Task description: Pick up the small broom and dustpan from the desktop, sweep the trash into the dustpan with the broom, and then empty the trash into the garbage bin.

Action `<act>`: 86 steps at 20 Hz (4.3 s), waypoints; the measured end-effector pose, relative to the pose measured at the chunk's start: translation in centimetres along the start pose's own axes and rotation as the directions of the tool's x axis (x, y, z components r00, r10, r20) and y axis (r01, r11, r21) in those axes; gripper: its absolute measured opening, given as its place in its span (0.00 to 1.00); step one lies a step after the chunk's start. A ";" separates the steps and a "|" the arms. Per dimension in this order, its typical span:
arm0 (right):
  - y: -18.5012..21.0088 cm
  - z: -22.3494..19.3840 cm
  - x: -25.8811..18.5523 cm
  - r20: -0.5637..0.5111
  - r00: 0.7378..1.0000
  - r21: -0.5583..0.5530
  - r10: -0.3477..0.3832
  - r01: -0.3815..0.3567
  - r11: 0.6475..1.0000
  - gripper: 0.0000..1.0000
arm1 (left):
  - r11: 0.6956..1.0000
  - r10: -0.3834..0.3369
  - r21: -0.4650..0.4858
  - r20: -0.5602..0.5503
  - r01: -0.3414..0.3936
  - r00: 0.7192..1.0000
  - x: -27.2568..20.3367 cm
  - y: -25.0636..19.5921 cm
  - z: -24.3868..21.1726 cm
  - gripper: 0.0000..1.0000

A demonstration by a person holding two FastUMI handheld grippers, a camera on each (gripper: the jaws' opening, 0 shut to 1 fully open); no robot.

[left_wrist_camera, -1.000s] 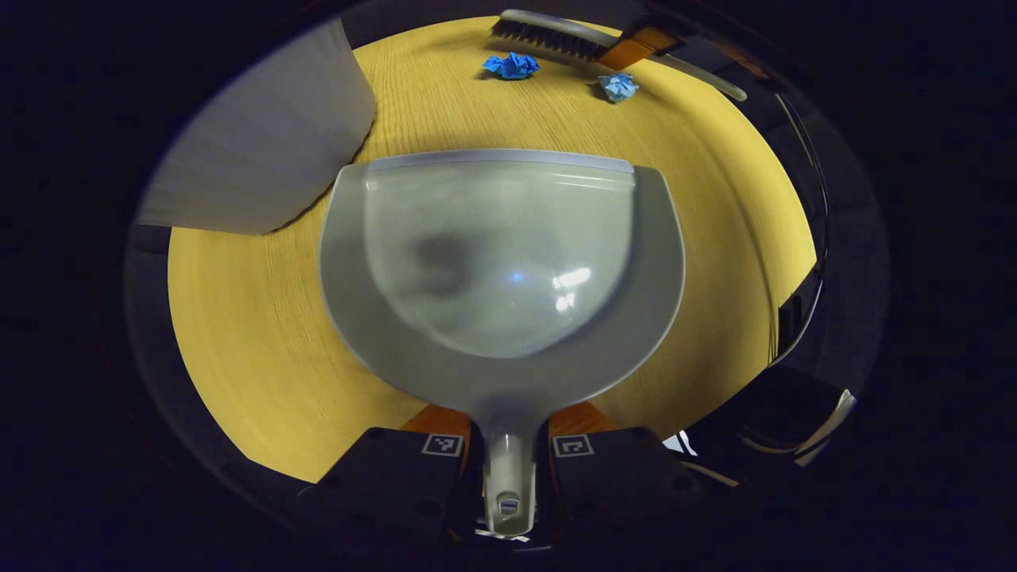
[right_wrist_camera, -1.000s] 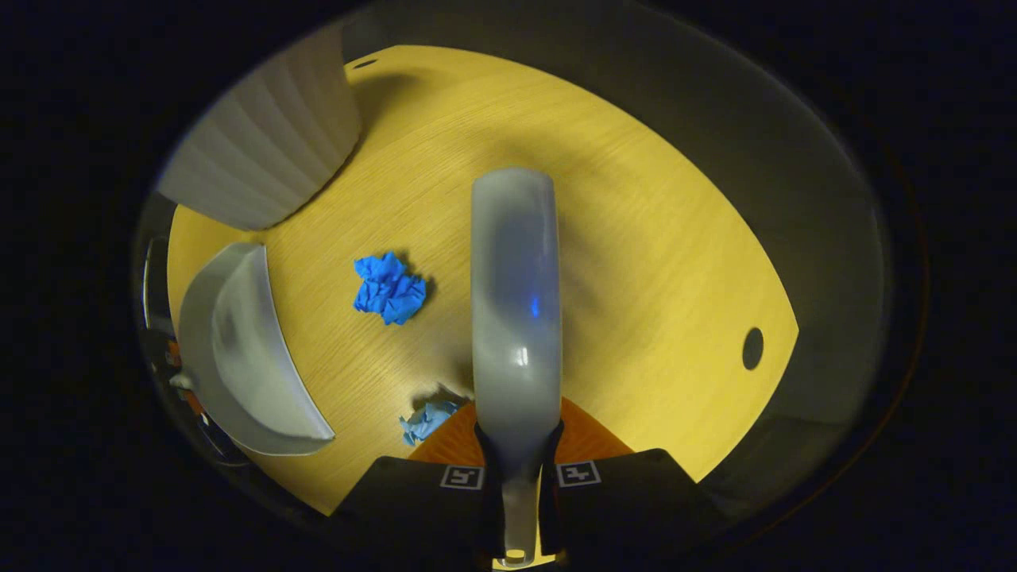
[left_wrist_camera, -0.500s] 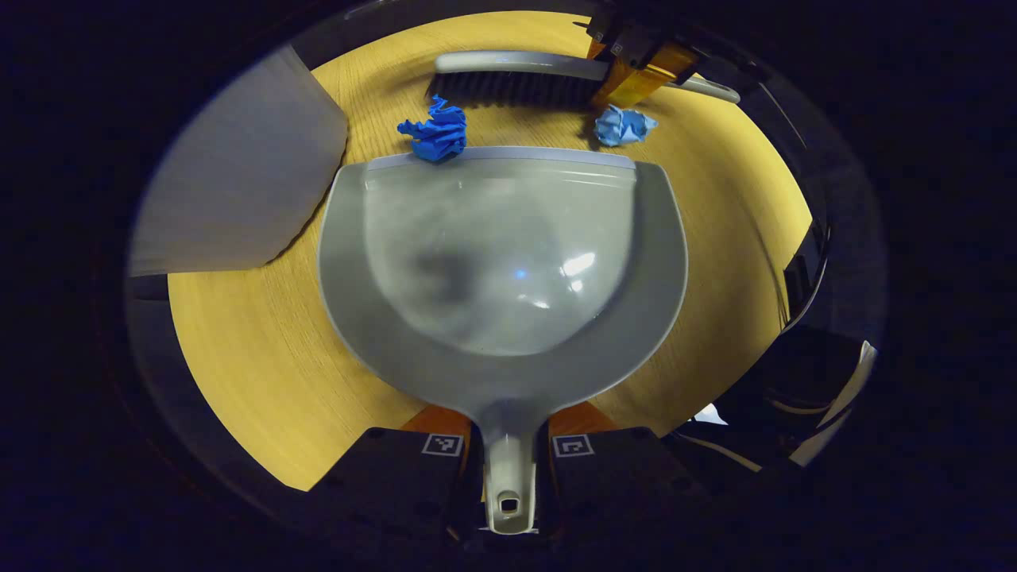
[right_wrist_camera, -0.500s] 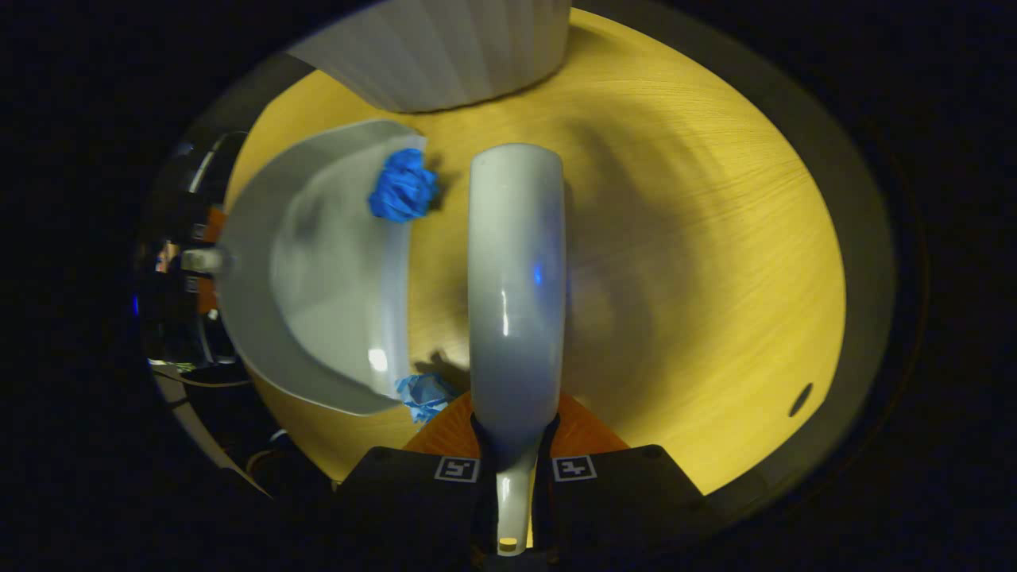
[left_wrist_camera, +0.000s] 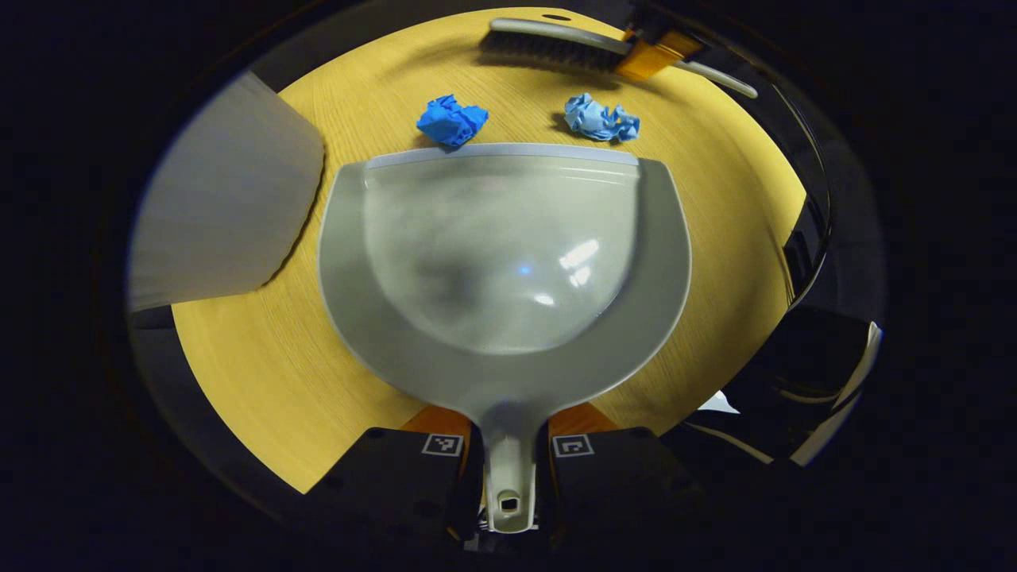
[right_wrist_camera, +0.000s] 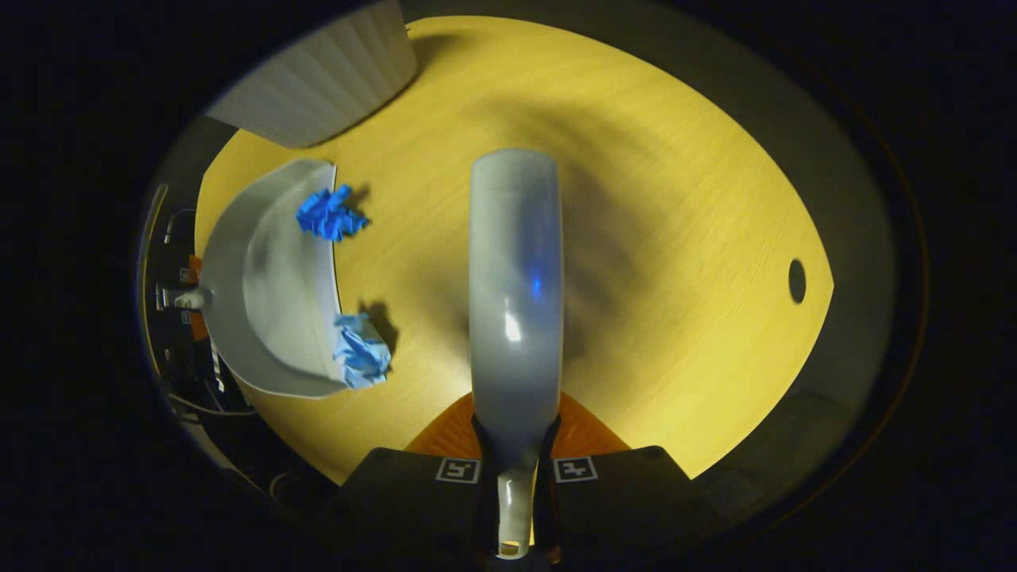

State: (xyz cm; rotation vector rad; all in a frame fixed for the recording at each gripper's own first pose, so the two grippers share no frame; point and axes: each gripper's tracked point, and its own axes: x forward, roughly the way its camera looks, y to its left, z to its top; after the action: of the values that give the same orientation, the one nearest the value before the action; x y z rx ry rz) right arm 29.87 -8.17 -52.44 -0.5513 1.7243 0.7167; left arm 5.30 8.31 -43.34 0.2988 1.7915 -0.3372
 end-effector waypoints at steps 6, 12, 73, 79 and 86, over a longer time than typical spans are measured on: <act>1.0 4.0 0.2 0.019 0.998 -0.065 0.063 -0.062 0.996 0.19 | 0.997 0.036 0.074 -0.061 -0.031 0.998 -1.0 0.4 -0.4 0.24; 1.0 4.1 0.2 -0.066 0.943 -0.124 0.326 -0.332 0.935 0.18 | 0.990 0.071 0.127 -0.080 -0.060 0.994 0.0 0.8 -1.5 0.26; -7.7 4.3 -7.5 0.869 0.426 0.131 0.251 -0.688 0.714 0.18 | 0.621 0.739 -0.234 0.492 -0.748 0.459 -20.1 4.4 7.2 0.24; -11.8 7.3 -3.0 0.732 0.680 0.408 0.047 -0.492 0.769 0.18 | 0.928 0.252 -0.371 0.578 -0.024 0.776 -5.7 -7.7 17.7 0.24; -8.1 7.5 7.7 0.387 0.919 0.609 0.067 -0.309 0.731 0.18 | 0.848 0.014 -0.523 0.190 0.089 0.982 10.4 -12.4 25.9 0.25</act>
State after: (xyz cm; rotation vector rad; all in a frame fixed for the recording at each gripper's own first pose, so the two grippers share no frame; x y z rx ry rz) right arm 38.58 -8.57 -62.69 0.2500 1.5729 0.2646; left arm 21.38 -12.80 -58.56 -0.1599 1.6290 0.1113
